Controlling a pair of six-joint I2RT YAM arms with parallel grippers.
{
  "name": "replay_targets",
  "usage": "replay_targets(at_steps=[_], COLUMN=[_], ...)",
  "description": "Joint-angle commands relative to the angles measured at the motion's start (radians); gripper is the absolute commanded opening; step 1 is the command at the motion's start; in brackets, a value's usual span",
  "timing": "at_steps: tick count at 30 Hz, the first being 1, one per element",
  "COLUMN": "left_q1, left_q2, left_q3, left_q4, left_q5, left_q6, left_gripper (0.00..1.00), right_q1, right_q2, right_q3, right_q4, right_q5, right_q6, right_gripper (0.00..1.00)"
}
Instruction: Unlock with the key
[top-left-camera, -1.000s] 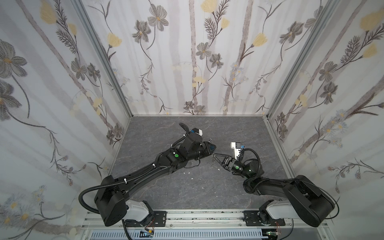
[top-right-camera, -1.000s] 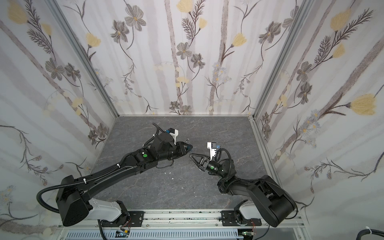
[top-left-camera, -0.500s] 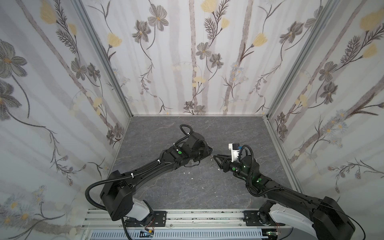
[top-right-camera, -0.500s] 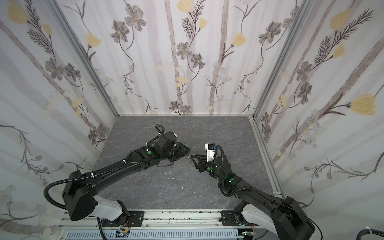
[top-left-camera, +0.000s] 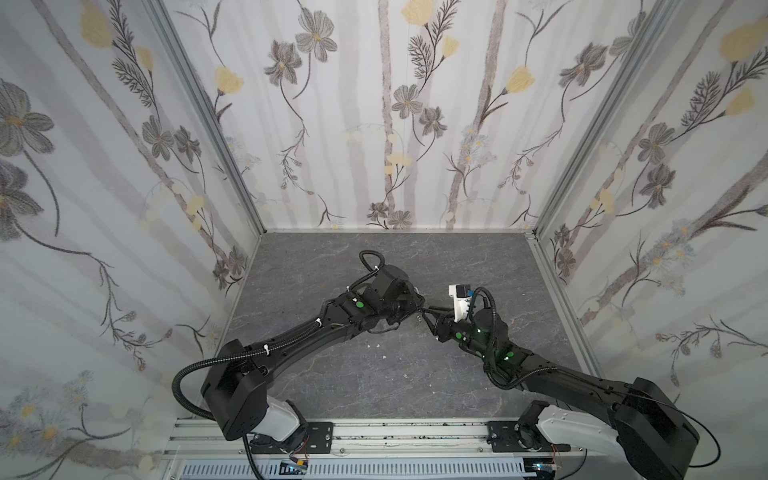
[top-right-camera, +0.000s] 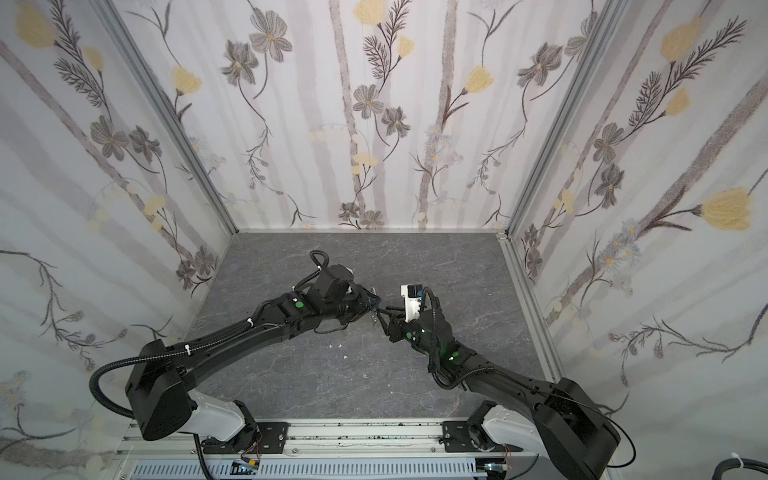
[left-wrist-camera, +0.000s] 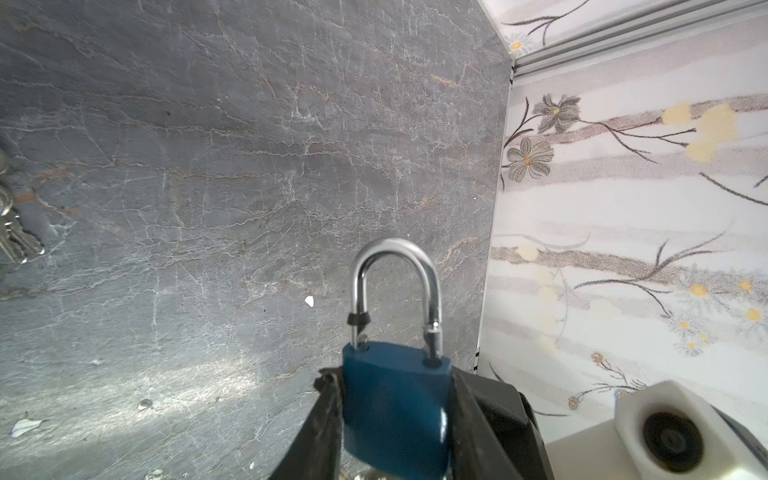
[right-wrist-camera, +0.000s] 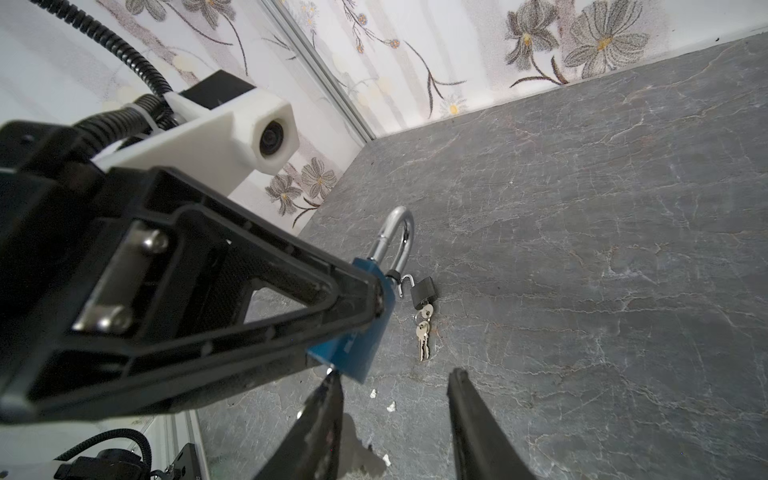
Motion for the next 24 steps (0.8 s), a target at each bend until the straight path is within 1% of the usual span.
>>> replay_targets(at_steps=[1,7,10,15,17,20,21,22,23,24], left_q1=[-0.001,0.006,0.007,0.007,0.006,0.006,0.007,0.007,0.007,0.005], left_q2=[-0.003,-0.010,-0.007,0.003,0.002,0.000,0.000,0.000,0.002,0.004], left_q3=[0.000,-0.003,0.000,-0.002,-0.007,-0.009,-0.009,-0.013,-0.018,-0.023], left_q4=[0.056,0.028,0.026,0.018,0.003,-0.045,-0.060,-0.072,-0.077,-0.080], left_q5=[0.023,-0.005,-0.004,-0.009,-0.021,-0.044,-0.052,-0.056,-0.057,-0.057], left_q6=[-0.005,0.000,0.001,0.002,0.005,0.021,0.027,0.028,0.028,0.029], left_gripper=[0.04,0.04,0.04,0.05,0.10,0.27,0.32,0.37,0.39,0.41], right_q1=[0.005,0.005,0.010,0.012,0.009,0.004,0.003,0.002,0.002,0.001], right_q2=[-0.007,-0.096,-0.139,-0.154,-0.165,-0.182,-0.186,-0.188,-0.188,-0.184], right_q3=[0.012,-0.041,-0.066,-0.092,-0.097,-0.078,-0.066,-0.054,-0.042,-0.033], right_q4=[0.081,0.006,-0.007,-0.026,-0.051,-0.187,-0.257,-0.340,-0.400,-0.470], right_q5=[-0.030,0.033,0.036,0.066,0.082,0.146,0.192,0.245,0.284,0.329], right_q6=[-0.004,-0.014,-0.014,-0.007,0.004,0.014,0.023,0.035,0.037,0.041], right_gripper=[0.42,0.42,0.42,0.42,0.43,0.43,0.45,0.49,0.53,0.63])
